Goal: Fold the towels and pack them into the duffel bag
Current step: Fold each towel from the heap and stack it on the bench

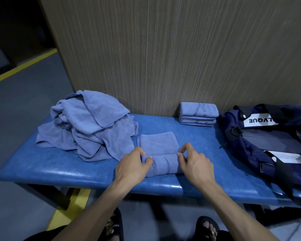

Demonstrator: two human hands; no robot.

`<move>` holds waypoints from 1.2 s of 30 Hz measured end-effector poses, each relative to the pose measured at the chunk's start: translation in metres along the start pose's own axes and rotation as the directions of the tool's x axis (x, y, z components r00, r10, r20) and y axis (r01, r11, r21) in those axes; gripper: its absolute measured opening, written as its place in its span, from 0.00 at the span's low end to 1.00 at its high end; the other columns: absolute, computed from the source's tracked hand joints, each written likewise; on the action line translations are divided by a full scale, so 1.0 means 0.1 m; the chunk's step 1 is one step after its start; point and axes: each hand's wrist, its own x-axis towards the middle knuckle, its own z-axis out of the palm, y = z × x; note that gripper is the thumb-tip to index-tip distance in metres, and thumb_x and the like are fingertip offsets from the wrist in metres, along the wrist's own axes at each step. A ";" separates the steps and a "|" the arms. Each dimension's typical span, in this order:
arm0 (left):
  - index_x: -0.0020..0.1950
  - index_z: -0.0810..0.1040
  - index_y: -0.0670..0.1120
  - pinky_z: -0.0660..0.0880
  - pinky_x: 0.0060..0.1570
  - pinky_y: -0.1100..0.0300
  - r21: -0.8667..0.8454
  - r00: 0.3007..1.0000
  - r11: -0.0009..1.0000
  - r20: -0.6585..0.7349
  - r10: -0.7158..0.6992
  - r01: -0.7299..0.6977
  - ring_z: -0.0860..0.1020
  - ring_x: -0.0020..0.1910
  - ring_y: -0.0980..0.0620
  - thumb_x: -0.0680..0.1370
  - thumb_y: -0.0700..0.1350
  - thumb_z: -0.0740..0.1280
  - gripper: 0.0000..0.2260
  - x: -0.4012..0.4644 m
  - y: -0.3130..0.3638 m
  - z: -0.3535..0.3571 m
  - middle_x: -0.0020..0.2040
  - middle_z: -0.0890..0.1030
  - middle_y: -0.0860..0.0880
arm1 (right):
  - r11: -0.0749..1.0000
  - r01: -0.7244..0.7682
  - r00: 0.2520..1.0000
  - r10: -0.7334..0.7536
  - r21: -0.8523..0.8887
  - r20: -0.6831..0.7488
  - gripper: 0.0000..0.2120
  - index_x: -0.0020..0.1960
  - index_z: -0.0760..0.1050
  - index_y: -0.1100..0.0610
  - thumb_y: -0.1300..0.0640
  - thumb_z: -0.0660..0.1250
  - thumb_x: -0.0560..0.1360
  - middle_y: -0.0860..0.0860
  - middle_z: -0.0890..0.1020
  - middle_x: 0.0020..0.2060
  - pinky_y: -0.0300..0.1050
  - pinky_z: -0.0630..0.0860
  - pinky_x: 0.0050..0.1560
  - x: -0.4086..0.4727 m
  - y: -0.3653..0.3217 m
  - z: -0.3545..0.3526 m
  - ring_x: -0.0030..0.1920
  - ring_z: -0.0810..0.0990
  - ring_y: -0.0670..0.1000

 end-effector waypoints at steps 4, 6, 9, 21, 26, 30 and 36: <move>0.43 0.75 0.54 0.71 0.42 0.57 -0.006 0.999 0.999 0.022 -0.048 0.049 0.79 0.45 0.49 0.76 0.62 0.65 0.12 0.09 0.00 -0.09 0.40 0.80 0.56 | 0.997 0.059 0.998 -0.060 -0.049 -0.016 0.08 0.57 0.68 0.47 0.44 0.57 0.82 0.54 0.82 0.40 0.51 0.69 0.40 -0.03 -0.01 -0.03 0.44 0.80 0.63; 0.42 0.76 0.55 0.74 0.43 0.56 0.040 0.998 0.997 -0.020 -0.059 0.060 0.81 0.47 0.48 0.76 0.62 0.64 0.12 0.19 -0.03 -0.16 0.41 0.82 0.56 | 0.997 0.068 0.998 -0.068 -0.037 -0.014 0.08 0.57 0.68 0.47 0.45 0.57 0.82 0.54 0.82 0.39 0.50 0.69 0.39 -0.03 0.00 -0.03 0.43 0.79 0.63; 0.39 0.78 0.54 0.79 0.49 0.53 -0.004 0.994 0.995 0.053 -0.099 0.099 0.81 0.48 0.48 0.77 0.62 0.66 0.13 0.34 -0.03 -0.22 0.40 0.83 0.56 | 0.997 0.077 0.997 -0.077 -0.012 -0.008 0.08 0.56 0.68 0.48 0.45 0.58 0.82 0.55 0.82 0.38 0.51 0.71 0.39 -0.02 0.01 -0.02 0.42 0.79 0.64; 0.29 0.71 0.46 0.71 0.36 0.58 0.123 0.990 0.986 0.069 -0.120 0.111 0.79 0.37 0.46 0.77 0.56 0.67 0.21 0.46 0.04 -0.18 0.30 0.79 0.51 | 0.998 0.070 0.997 -0.070 -0.005 0.012 0.09 0.57 0.68 0.49 0.45 0.58 0.82 0.56 0.83 0.42 0.52 0.72 0.43 -0.01 0.02 -0.05 0.47 0.80 0.64; 0.46 0.75 0.48 0.70 0.40 0.54 0.332 1.000 0.943 -0.009 0.001 0.002 0.80 0.50 0.43 0.79 0.55 0.65 0.11 0.42 0.06 -0.17 0.46 0.82 0.49 | 0.997 0.074 0.997 -0.074 -0.023 0.012 0.10 0.58 0.68 0.49 0.45 0.57 0.82 0.57 0.83 0.44 0.52 0.69 0.43 -0.02 0.00 -0.07 0.49 0.80 0.65; 0.63 0.75 0.53 0.70 0.47 0.53 0.307 0.903 0.858 0.014 0.429 -0.412 0.73 0.58 0.47 0.80 0.45 0.65 0.12 0.49 0.08 -0.18 0.59 0.76 0.54 | 0.996 0.080 0.997 -0.080 -0.030 0.007 0.10 0.58 0.68 0.49 0.45 0.57 0.82 0.57 0.83 0.44 0.51 0.67 0.42 -0.03 -0.01 -0.07 0.48 0.80 0.64; 0.68 0.74 0.53 0.69 0.61 0.51 0.522 0.926 0.766 0.167 0.338 -0.375 0.68 0.65 0.47 0.84 0.48 0.56 0.14 0.52 0.03 -0.15 0.73 0.69 0.56 | 0.996 0.081 0.997 -0.081 -0.028 -0.001 0.10 0.58 0.68 0.49 0.44 0.57 0.82 0.56 0.83 0.43 0.51 0.67 0.41 -0.01 0.00 -0.06 0.48 0.80 0.64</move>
